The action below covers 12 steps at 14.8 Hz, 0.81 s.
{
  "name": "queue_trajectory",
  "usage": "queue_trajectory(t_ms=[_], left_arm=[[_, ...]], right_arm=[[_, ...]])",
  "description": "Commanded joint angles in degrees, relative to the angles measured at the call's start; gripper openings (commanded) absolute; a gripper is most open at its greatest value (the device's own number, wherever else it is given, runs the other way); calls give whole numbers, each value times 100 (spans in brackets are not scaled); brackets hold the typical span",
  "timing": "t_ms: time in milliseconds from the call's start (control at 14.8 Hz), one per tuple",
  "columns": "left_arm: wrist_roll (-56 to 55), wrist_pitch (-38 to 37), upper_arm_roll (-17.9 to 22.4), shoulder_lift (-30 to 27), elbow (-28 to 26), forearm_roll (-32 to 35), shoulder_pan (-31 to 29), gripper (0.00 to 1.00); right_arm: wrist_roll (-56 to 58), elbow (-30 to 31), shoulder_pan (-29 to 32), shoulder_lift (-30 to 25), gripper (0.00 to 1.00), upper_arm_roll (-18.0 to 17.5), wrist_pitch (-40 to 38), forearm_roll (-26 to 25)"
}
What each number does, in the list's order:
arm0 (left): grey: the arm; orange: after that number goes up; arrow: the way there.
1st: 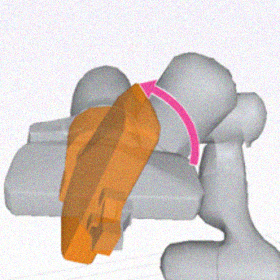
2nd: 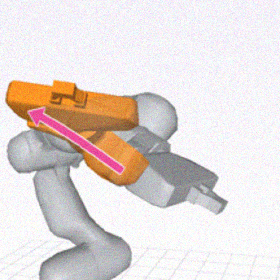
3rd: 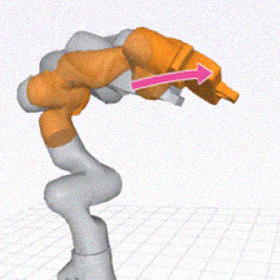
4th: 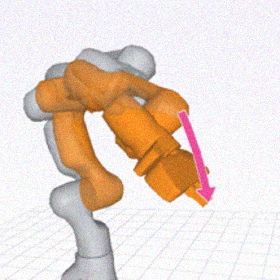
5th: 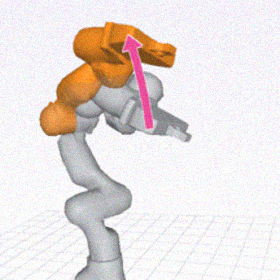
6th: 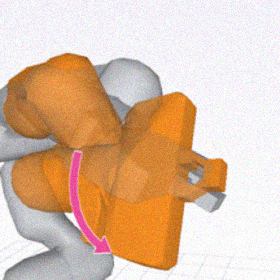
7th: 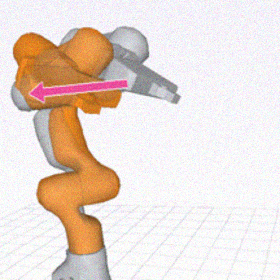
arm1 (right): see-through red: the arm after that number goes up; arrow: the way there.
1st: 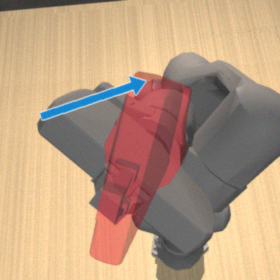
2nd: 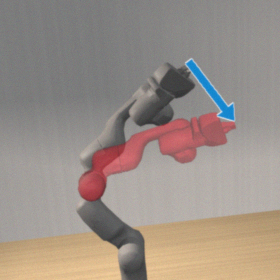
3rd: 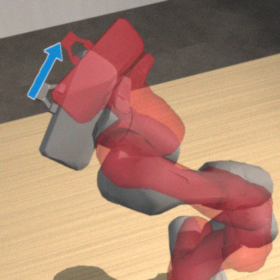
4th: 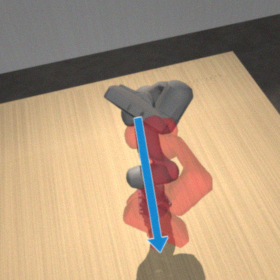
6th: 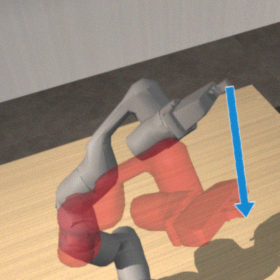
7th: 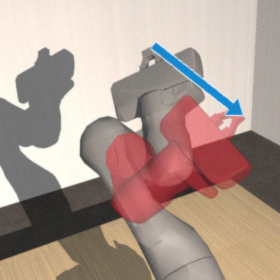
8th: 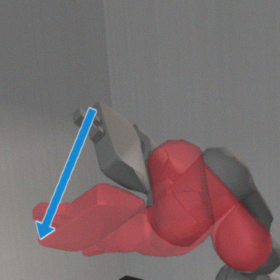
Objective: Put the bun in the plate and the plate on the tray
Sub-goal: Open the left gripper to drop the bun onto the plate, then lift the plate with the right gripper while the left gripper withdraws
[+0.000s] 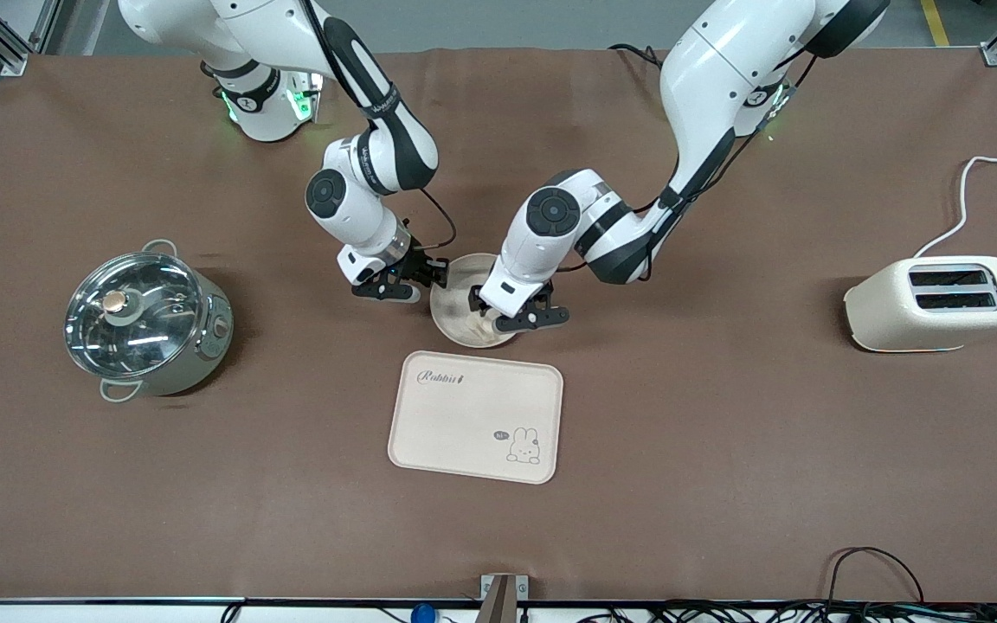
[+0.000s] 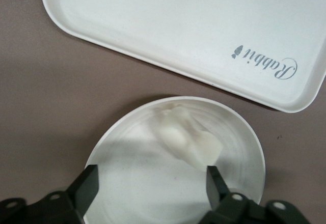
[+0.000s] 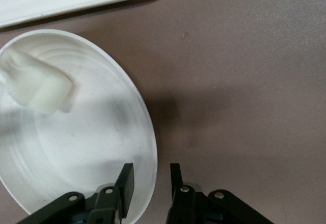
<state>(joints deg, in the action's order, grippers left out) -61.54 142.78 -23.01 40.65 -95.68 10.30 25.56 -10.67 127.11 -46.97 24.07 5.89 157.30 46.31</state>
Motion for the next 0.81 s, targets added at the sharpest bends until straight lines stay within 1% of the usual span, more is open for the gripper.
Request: queue_trajectory(t_ms=[0,67,270,337,405,472,607,742], left_arm=[[1,-267,33,-162,23,226,-76,100],[254,-582,33,-372,40,253,-303,100],[1552,-1487,-11,-1136,23,253,-1041,100],[2018,-1777,-20,-1365,31,244,-1296,100],[2432,-2015,-28,-1576,40,209,-1551,100],[2880,-2209,-37,-1752,49,191,-1849,100],[3742,-2639,-64,-1981,215,156,-2465,100],[4105,-3087,-55,-2253,339,-176,-2791,100]], right_arm=[[4,-89,12,98,35,0,55,185],[4,-107,12,116,31,0,81,185],[-49,-142,-14,239,22,-9,362,185],[-49,-142,-31,239,16,-9,371,185],[-49,-142,-32,239,6,-9,371,185],[-75,-142,-40,239,1,-9,371,185],[-93,-142,-40,239,0,-9,371,194],[-93,-142,29,230,0,-9,354,202]])
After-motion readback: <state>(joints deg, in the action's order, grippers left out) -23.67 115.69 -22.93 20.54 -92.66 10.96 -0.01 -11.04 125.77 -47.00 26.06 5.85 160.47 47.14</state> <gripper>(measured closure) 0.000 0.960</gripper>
